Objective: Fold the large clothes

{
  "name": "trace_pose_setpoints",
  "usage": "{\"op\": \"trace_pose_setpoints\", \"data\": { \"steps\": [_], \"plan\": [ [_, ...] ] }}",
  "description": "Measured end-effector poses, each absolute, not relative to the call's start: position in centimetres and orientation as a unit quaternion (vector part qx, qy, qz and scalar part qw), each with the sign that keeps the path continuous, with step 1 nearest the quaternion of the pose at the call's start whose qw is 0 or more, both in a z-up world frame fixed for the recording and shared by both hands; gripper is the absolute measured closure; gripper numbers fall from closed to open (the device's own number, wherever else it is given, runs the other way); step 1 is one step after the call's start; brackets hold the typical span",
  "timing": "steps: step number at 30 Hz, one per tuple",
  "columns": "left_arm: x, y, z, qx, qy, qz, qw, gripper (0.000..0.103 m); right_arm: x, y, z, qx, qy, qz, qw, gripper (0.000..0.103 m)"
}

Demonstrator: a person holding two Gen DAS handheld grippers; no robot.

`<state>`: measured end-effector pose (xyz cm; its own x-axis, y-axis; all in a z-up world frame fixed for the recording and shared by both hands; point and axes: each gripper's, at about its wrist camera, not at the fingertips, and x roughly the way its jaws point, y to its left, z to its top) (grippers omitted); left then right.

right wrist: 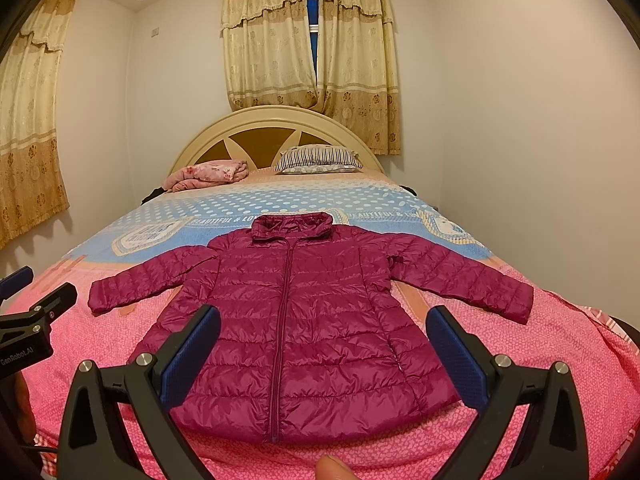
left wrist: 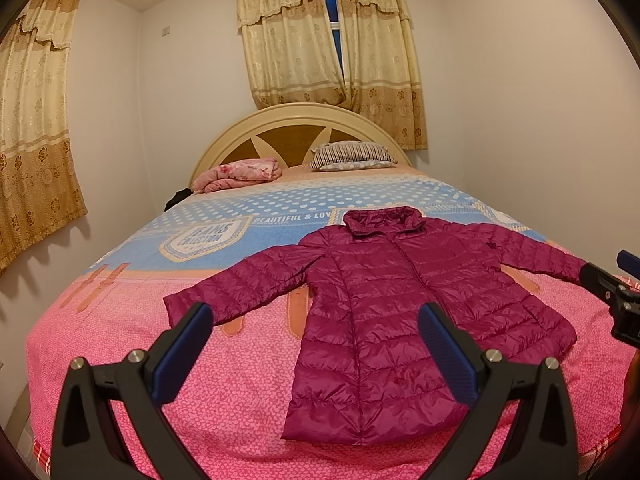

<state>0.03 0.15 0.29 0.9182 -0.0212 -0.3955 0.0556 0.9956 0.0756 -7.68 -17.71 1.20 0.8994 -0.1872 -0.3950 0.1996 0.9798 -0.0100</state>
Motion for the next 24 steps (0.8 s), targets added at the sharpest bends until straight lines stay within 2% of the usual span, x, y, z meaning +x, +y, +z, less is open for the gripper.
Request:
{"op": "trace_pose_setpoints", "data": {
  "steps": [24],
  "plan": [
    [0.12,0.36,0.43,0.043,0.201,-0.02,0.978,0.0,-7.61,-17.62,1.19,0.015,0.205,-0.099,0.974,0.001]
  ]
}}
